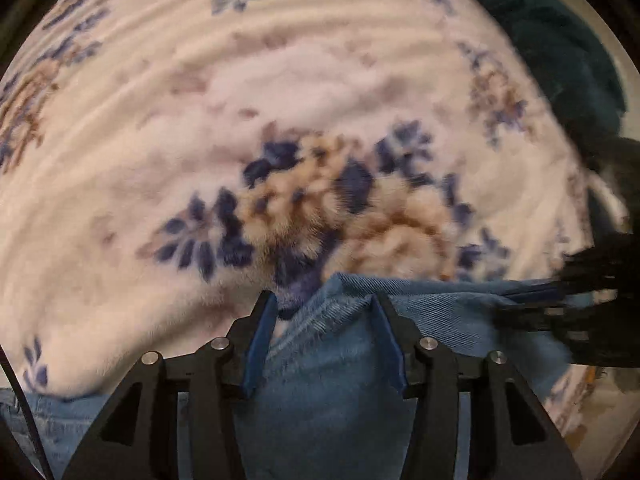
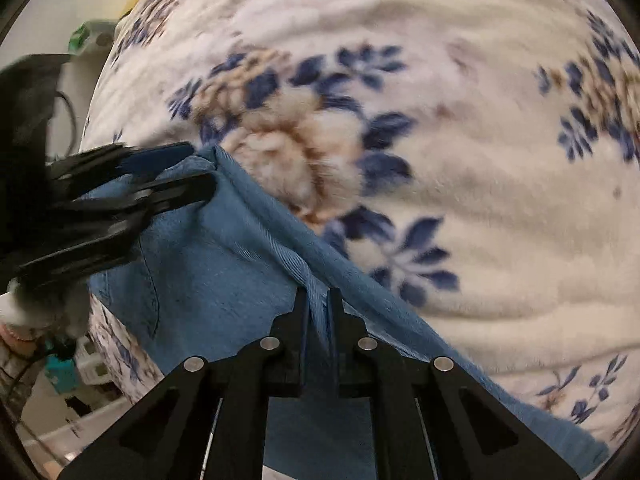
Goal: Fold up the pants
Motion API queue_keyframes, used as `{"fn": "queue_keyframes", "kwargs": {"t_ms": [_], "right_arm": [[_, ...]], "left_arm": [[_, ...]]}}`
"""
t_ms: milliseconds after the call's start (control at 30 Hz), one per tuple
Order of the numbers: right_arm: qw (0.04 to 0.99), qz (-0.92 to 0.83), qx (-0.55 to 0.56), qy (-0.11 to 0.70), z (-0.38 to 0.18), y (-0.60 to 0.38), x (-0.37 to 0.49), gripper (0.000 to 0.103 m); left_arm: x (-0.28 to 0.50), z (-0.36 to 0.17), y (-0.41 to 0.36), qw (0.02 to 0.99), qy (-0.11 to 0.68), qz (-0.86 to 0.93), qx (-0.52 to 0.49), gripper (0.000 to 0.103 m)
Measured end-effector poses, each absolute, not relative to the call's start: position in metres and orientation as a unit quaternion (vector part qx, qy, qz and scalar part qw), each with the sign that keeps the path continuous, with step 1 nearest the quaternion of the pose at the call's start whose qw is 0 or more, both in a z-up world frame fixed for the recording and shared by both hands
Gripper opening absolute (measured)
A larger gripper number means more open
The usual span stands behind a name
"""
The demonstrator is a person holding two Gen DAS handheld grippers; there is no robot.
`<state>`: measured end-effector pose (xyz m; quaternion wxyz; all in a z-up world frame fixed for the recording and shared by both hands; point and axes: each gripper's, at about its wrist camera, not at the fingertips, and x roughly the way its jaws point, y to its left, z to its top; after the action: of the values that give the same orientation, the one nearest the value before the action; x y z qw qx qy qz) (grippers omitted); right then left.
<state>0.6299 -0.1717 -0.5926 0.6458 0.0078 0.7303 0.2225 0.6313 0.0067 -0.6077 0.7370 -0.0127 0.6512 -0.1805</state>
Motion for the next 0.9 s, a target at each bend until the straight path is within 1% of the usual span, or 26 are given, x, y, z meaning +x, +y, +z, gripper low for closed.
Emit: {"fn": "queue_keyframes", "kwargs": {"t_ms": [67,100,133,167,200,267,300,367,433,567,667,800,833,900], "right_arm": [[0.653,0.210,0.029,0.727,-0.589,-0.180,0.636,0.024],[0.658,0.207,0.029,0.724,-0.584,-0.189,0.635,0.028],[0.663,0.205,0.018,0.720,-0.579,-0.195,0.632,0.036],[0.664,0.202,-0.002,0.720,-0.578,-0.200,0.627,0.042],[0.664,0.196,-0.018,0.722,-0.577,-0.206,0.626,0.043],[0.654,0.192,-0.038,0.731,-0.585,-0.214,0.620,0.043],[0.654,0.187,-0.049,0.731,-0.590,-0.216,0.619,0.041],[0.668,0.175,-0.075,0.720,-0.595,-0.219,0.618,0.005],[0.675,0.161,-0.056,0.718,-0.597,-0.227,0.619,0.004],[0.694,0.147,-0.064,0.701,-0.605,-0.228,0.610,0.003],[0.689,0.127,-0.010,0.714,-0.620,-0.241,0.614,0.003],[0.684,0.106,0.026,0.721,-0.623,-0.253,0.616,0.004],[0.687,0.103,0.026,0.719,-0.618,-0.255,0.615,0.007],[0.697,0.091,0.024,0.710,-0.603,-0.256,0.608,0.017]], "left_arm": [[0.634,-0.612,0.006,0.737,0.652,-0.176,-0.017,0.050],[0.635,-0.613,0.007,0.738,0.651,-0.174,-0.018,0.050],[0.635,-0.614,0.008,0.739,0.651,-0.173,-0.022,0.050],[0.635,-0.615,0.009,0.739,0.651,-0.171,-0.026,0.050],[0.636,-0.615,0.009,0.738,0.652,-0.170,-0.026,0.050],[0.637,-0.616,0.008,0.738,0.653,-0.167,-0.023,0.050],[0.636,-0.615,0.008,0.738,0.654,-0.166,-0.020,0.050],[0.638,-0.616,0.006,0.738,0.654,-0.165,-0.017,0.050],[0.638,-0.616,0.007,0.738,0.654,-0.165,-0.015,0.050],[0.640,-0.619,0.005,0.739,0.653,-0.163,-0.006,0.051],[0.637,-0.615,0.002,0.745,0.649,-0.155,0.001,0.051],[0.619,-0.590,-0.005,0.768,0.629,-0.123,-0.001,0.051],[0.611,-0.580,-0.006,0.776,0.619,-0.117,-0.005,0.052],[0.591,-0.561,-0.008,0.791,0.601,-0.109,-0.028,0.072]]}}
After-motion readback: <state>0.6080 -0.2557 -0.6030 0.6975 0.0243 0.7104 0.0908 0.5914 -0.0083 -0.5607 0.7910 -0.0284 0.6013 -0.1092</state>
